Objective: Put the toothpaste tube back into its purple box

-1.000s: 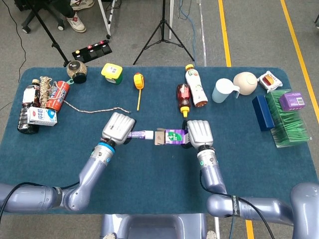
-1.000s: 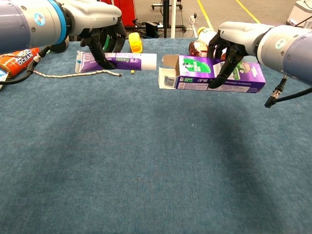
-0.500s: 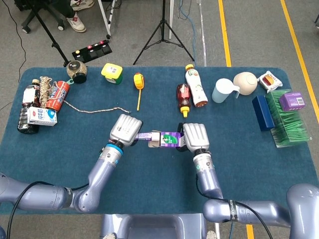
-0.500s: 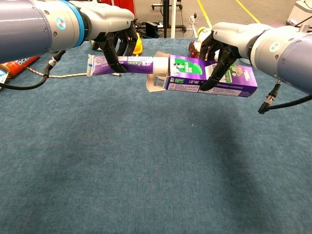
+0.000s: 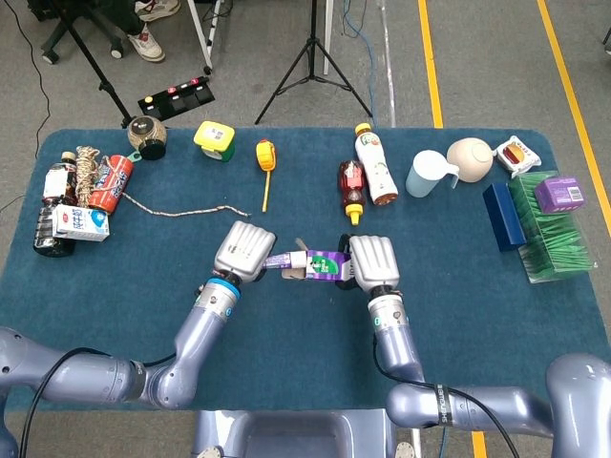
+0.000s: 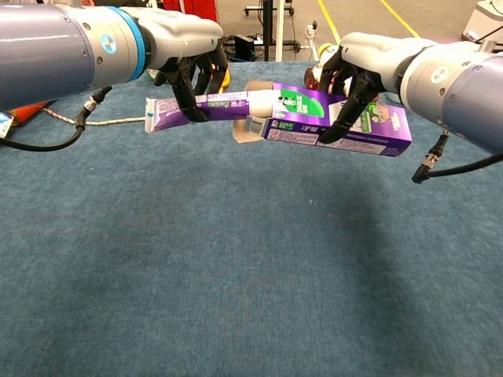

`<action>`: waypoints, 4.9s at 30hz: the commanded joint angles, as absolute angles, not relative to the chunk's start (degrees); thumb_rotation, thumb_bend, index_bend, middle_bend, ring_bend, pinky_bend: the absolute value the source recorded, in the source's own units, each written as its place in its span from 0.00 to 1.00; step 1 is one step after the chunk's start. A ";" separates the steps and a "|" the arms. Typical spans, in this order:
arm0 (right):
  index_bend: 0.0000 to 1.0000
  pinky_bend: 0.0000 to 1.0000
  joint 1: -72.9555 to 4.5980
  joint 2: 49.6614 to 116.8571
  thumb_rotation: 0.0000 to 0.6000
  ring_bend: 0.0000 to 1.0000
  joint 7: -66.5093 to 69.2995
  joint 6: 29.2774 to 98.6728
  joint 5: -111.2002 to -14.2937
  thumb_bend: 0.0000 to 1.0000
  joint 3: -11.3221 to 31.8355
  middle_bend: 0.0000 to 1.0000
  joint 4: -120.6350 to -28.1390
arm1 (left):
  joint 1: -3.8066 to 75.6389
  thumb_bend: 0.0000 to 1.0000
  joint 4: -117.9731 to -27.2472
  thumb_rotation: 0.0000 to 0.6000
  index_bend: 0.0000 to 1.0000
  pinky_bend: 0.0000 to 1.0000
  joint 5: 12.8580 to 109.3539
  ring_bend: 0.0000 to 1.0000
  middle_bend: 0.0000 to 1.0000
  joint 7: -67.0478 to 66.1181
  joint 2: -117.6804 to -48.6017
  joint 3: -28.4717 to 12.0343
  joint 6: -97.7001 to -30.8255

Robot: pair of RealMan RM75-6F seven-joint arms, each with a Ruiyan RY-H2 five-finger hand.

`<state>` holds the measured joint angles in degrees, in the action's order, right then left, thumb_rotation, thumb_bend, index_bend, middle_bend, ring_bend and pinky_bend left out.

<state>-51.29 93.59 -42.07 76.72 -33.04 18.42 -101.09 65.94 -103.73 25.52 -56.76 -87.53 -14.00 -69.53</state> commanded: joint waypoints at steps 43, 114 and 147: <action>0.55 0.78 -50.54 95.24 1.00 0.67 -42.67 77.12 -35.16 0.34 19.29 0.68 -100.78 | 71.04 0.38 -102.78 1.00 0.66 0.67 21.40 0.50 0.59 -64.75 -94.62 -16.52 -79.04; 0.56 0.75 -37.84 81.93 1.00 0.63 6.83 56.04 -53.87 0.37 27.72 0.70 -94.48 | 43.46 0.28 -113.24 1.00 0.00 0.46 43.07 0.13 0.00 -27.01 -54.18 -18.19 -65.45; 0.56 0.74 -35.55 80.47 1.00 0.61 31.75 50.69 -52.41 0.38 30.83 0.69 -93.13 | 42.13 0.28 -111.57 1.00 0.00 0.46 45.67 0.13 0.00 -19.58 -51.12 -17.96 -62.82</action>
<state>-35.49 80.61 32.07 50.86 -52.58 31.02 -93.36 42.11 -111.56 45.70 -19.58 -51.12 -17.95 -62.81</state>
